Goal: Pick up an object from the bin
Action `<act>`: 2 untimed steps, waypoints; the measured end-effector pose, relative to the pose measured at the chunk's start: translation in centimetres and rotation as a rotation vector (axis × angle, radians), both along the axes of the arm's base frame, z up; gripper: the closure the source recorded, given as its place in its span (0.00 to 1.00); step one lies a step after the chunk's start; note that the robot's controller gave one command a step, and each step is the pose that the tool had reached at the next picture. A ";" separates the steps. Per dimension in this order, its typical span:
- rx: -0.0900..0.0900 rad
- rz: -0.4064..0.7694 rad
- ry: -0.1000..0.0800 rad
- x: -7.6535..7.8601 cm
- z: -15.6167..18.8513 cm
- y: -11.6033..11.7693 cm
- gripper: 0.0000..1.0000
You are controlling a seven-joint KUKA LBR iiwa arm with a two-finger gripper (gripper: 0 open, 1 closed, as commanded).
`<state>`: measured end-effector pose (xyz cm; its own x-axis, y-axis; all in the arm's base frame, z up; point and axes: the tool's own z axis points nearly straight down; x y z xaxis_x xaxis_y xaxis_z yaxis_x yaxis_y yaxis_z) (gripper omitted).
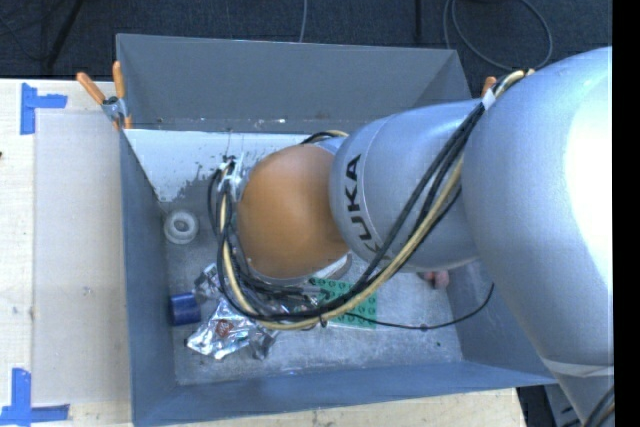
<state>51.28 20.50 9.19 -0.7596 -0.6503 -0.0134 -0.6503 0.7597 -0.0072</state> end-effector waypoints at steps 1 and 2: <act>0.000 -0.002 0.011 -0.4 -0.5 0.1 1.00; 0.001 -0.016 0.007 0.2 12.8 0.6 1.00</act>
Offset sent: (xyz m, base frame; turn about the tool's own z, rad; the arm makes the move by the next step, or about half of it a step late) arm 0.0000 0.0000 0.0000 0.0000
